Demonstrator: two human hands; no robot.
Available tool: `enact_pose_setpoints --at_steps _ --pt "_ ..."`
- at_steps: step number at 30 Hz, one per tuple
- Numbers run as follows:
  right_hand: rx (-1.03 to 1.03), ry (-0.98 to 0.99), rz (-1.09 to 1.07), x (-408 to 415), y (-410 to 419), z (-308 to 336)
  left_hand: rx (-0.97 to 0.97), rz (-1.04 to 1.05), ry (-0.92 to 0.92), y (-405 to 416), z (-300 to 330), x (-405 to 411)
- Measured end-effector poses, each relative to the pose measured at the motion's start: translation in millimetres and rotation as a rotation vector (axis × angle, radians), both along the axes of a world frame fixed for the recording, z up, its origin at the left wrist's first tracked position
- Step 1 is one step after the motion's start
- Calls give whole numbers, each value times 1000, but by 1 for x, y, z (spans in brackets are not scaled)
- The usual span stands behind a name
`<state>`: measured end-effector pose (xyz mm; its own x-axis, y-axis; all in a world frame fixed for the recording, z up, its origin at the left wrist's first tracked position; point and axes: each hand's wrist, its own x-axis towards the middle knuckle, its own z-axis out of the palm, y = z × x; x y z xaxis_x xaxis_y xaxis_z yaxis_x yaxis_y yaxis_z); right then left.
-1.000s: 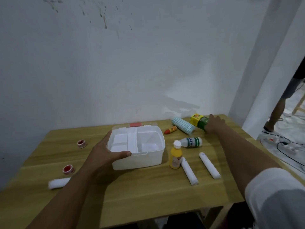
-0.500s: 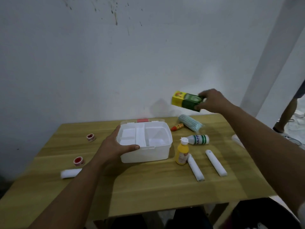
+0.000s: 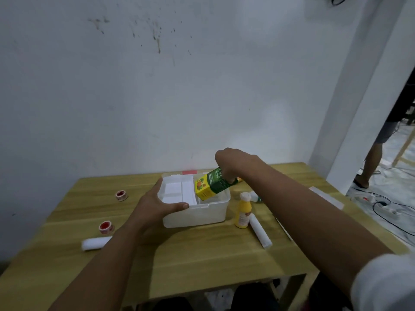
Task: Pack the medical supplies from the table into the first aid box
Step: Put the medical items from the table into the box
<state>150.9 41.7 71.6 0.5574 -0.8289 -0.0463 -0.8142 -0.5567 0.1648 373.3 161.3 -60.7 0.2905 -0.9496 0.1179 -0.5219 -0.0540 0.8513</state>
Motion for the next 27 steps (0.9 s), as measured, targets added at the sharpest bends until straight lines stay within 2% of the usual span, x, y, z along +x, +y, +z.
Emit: enact_pose_setpoints --at_steps 3,11,16,21,24,27 --pt "-60 20 52 9 6 -7 36 13 -31 -2 -3 2" --pt "236 -137 16 50 -5 -60 27 8 -37 -1 -2 -1" --pt "237 -241 21 61 -4 -80 -11 -2 -13 3 2 -3" --pt "313 -343 -9 43 -5 -68 4 -23 -26 3 5 -4" --pt "234 -612 -61 1 -22 -43 -13 -34 -7 3 5 -2" --pt "36 -676 -236 -69 -51 -35 -21 -53 -6 5 8 -1"
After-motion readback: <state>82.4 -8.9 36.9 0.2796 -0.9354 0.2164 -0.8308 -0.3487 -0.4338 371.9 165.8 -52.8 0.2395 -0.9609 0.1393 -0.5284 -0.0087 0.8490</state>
